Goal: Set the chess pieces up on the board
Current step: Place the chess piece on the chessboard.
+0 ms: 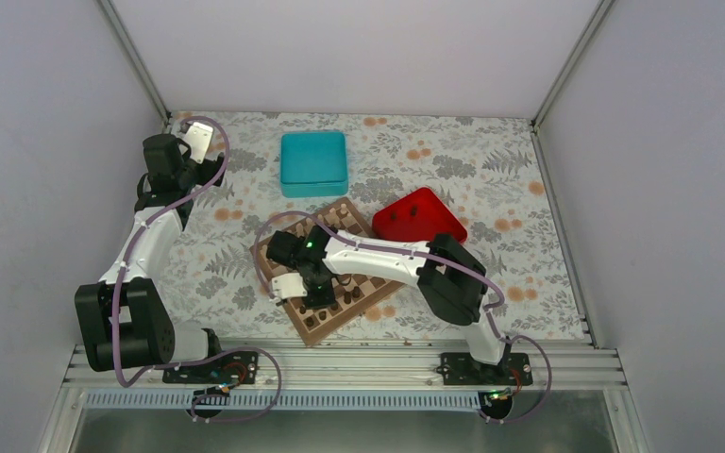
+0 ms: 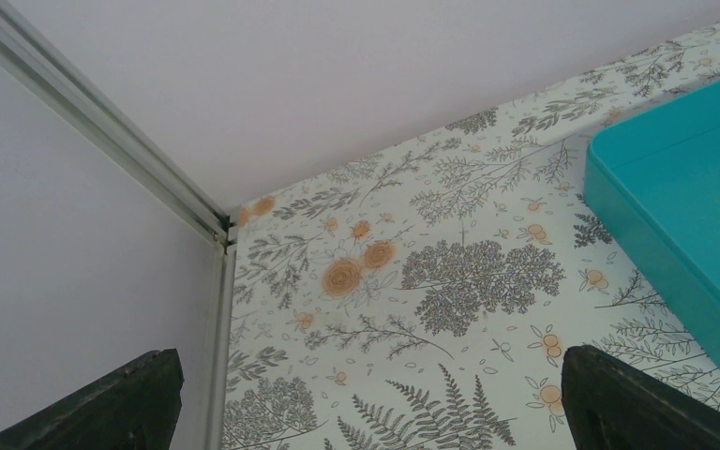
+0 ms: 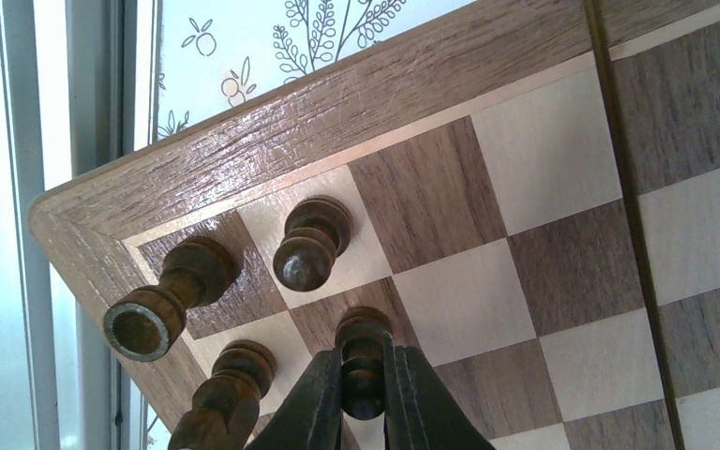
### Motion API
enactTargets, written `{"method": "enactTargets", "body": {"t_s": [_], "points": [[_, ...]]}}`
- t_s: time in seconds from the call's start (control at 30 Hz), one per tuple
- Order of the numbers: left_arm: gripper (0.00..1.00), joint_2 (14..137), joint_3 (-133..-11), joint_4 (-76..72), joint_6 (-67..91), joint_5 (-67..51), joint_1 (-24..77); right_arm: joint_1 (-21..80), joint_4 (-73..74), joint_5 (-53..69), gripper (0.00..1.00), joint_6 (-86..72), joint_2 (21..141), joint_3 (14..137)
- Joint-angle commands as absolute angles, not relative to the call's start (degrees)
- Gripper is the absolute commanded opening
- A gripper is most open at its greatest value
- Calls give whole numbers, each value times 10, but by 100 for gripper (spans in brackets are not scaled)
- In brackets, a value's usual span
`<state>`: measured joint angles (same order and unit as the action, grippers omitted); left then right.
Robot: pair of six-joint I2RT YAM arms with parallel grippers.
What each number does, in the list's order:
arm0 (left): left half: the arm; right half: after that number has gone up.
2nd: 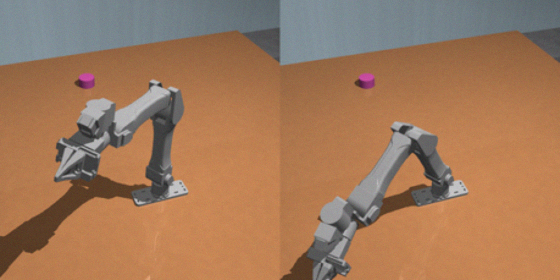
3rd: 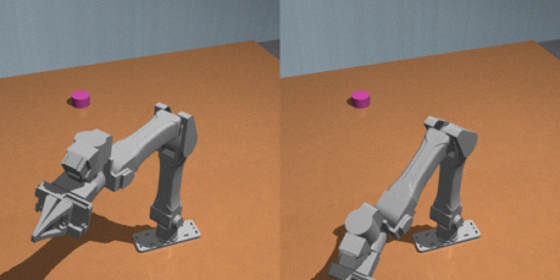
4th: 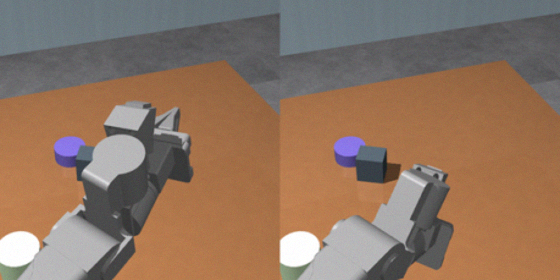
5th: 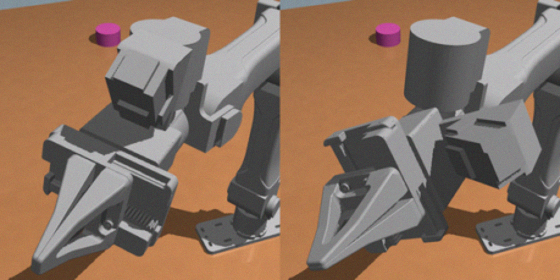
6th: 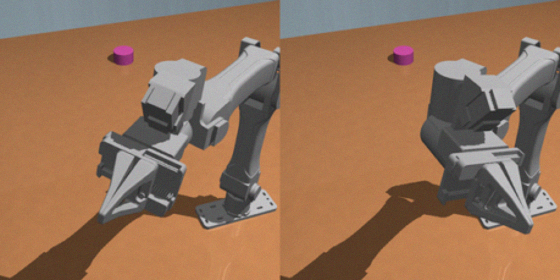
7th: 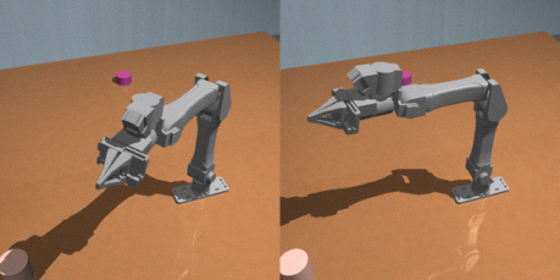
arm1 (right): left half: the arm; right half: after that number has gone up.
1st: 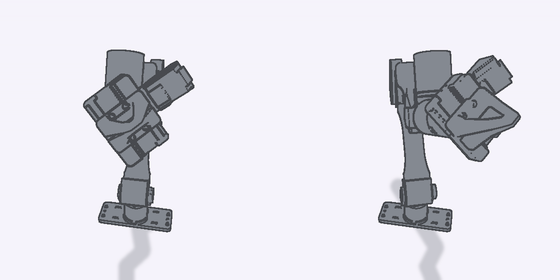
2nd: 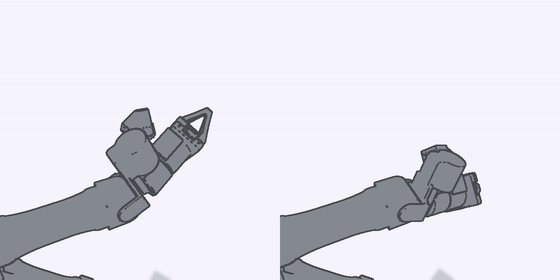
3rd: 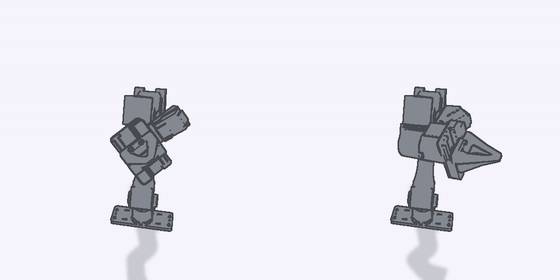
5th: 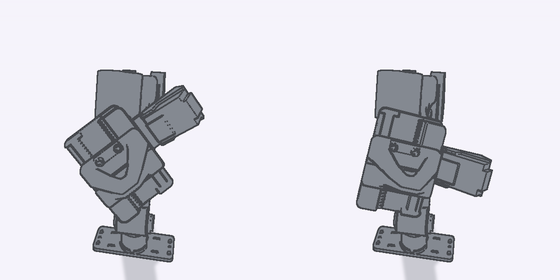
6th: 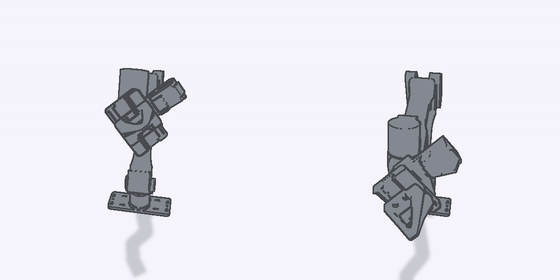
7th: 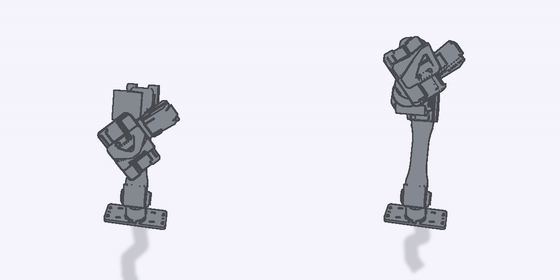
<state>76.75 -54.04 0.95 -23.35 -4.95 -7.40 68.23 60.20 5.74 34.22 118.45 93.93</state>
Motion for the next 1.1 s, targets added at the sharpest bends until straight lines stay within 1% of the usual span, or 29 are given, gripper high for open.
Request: {"method": "enactTargets", "body": {"t_s": [0.0, 0.07, 0.17, 0.37, 0.63, 0.83, 1.07], "points": [[100, 762, -534, -4, -232, -57, -78, 687, 598, 61, 10, 337, 1197, 949], [100, 762, -535, -4, -232, -58, -78, 687, 598, 60, 11, 337, 1196, 950], [100, 763, -535, -4, -232, -58, -78, 687, 600, 59, 15, 336, 1196, 951], [100, 763, -535, -4, -232, -58, -78, 685, 605, 48, 29, 333, 1178, 956], [100, 762, -535, -4, -232, -57, -78, 648, 629, 8, 34, 324, 1115, 986], [100, 761, -534, -5, -232, -55, -79, 544, 637, -8, 36, 325, 1054, 989], [100, 764, -535, -4, -231, -59, -79, 393, 598, 4, 38, 352, 1017, 914]]}}
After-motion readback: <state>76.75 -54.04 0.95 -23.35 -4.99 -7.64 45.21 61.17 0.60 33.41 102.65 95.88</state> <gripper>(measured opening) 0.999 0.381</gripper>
